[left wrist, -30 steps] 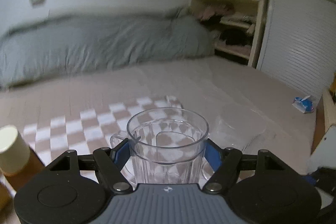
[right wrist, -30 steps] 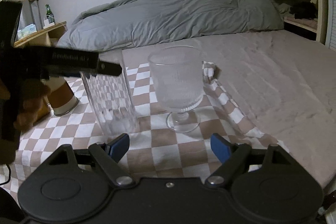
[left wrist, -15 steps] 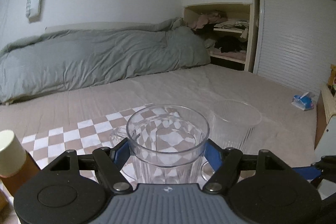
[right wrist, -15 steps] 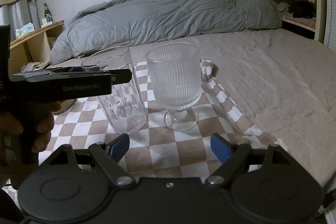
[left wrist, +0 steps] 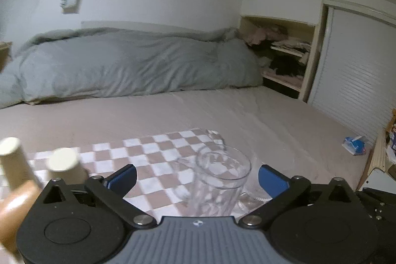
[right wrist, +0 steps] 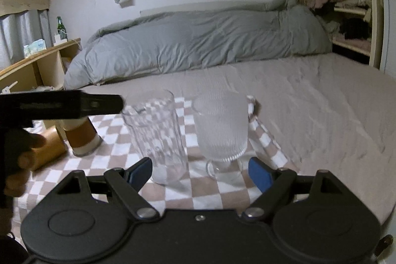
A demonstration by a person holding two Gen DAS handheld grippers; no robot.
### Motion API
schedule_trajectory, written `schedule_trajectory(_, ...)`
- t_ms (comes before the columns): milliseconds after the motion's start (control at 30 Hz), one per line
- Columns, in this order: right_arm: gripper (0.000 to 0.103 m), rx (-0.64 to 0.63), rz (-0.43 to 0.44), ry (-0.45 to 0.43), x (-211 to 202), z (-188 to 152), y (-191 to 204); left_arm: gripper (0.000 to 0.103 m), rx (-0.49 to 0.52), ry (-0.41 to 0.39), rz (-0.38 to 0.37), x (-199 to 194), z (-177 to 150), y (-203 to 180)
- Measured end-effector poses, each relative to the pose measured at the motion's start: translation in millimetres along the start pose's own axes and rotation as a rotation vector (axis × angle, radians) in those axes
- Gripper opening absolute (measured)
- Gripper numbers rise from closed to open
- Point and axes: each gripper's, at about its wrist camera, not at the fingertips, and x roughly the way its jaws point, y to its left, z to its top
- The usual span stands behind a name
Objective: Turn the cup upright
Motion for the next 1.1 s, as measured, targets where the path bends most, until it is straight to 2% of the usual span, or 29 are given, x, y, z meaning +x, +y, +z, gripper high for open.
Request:
schedule_trajectory(167,0.093,-0.005,-0.010,-0.023,-18,5,11,0.103,0.045,0.044,0.075,-40,6,5)
schedule_trajectory(300,0.102,-0.010,-0.013,-0.037,-31,5,22,0.103,0.079,0.079,0.149,-62,-6,9)
schedule_trajectory(367,0.103,-0.016,-0.019,-0.039,-37,5,27,0.103,0.083,0.085,0.175,-68,-14,10)
schedule_trajectory(567,0.103,-0.034,-0.024,-0.024,-49,-3,41,0.103,0.058,0.108,0.204,-82,-36,18)
schedule_trajectory(833,0.103,-0.037,-0.044,0.002,-57,-18,53,0.103,0.105,0.112,0.288,-89,-57,21)
schedule_trajectory(1100,0.103,-0.069,-0.058,0.015,-56,-30,65,0.103,0.035,0.138,0.278,-89,-68,36)
